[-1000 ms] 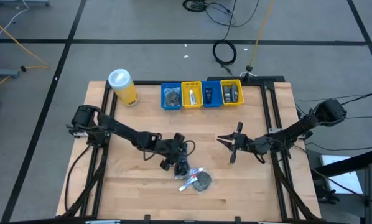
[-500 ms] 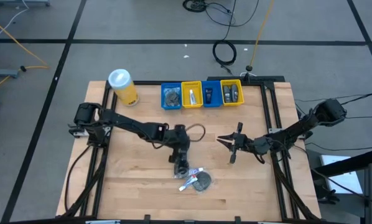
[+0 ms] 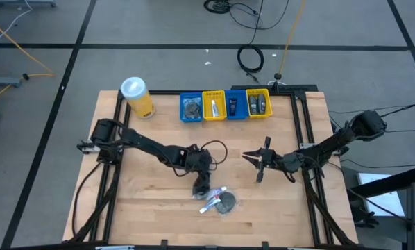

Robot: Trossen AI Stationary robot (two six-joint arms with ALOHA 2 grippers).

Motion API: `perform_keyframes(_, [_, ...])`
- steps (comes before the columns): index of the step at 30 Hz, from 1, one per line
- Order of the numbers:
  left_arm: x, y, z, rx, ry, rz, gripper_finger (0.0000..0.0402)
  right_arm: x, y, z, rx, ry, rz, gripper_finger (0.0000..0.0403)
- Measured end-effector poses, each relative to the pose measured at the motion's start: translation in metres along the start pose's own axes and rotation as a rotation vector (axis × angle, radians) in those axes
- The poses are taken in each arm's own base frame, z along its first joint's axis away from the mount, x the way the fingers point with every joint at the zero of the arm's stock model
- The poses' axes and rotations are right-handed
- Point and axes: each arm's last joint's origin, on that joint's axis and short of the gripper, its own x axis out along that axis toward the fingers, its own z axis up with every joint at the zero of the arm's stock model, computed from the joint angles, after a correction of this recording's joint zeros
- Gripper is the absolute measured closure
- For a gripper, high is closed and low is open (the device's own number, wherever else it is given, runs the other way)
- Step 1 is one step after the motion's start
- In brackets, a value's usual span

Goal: Pick & Place Travel size toiletries
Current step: Put the blue shave cream into the left blue bin

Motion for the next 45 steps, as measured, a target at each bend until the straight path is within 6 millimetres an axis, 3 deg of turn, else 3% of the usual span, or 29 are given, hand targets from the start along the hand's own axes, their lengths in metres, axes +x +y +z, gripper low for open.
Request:
perform_keyframes(6, [0.008,0.002,-0.005,0.057,0.027,0.022,0.0104,0.000,0.000,0.000,0.000,0.000,0.000,0.0360])
perform_keyframes(12, [0.006,0.001,-0.005,0.183,0.033,0.008,0.0196,0.000,0.000,0.000,-0.001,0.001,0.004,0.0360])
perform_keyframes(17, [0.006,0.000,-0.003,0.317,0.013,-0.001,0.0281,0.001,0.003,-0.002,-0.013,0.028,0.130,0.0360])
perform_keyframes(21, [0.006,-0.003,0.003,0.374,-0.061,-0.015,0.0321,0.005,0.002,-0.010,-0.032,0.070,0.155,0.0359])
perform_keyframes(26, [0.005,-0.010,0.014,0.448,-0.201,-0.045,0.0314,0.015,-0.002,-0.027,-0.015,0.142,0.109,0.0321])
perform_keyframes(37, [-0.002,-0.020,0.028,0.532,-0.397,-0.004,0.0283,0.045,0.007,-0.039,-0.044,0.133,0.190,0.0157])
perform_keyframes(45, [-0.004,-0.024,0.029,0.526,-0.422,-0.004,0.0282,0.067,0.018,-0.033,-0.044,0.112,0.161,0.0135])
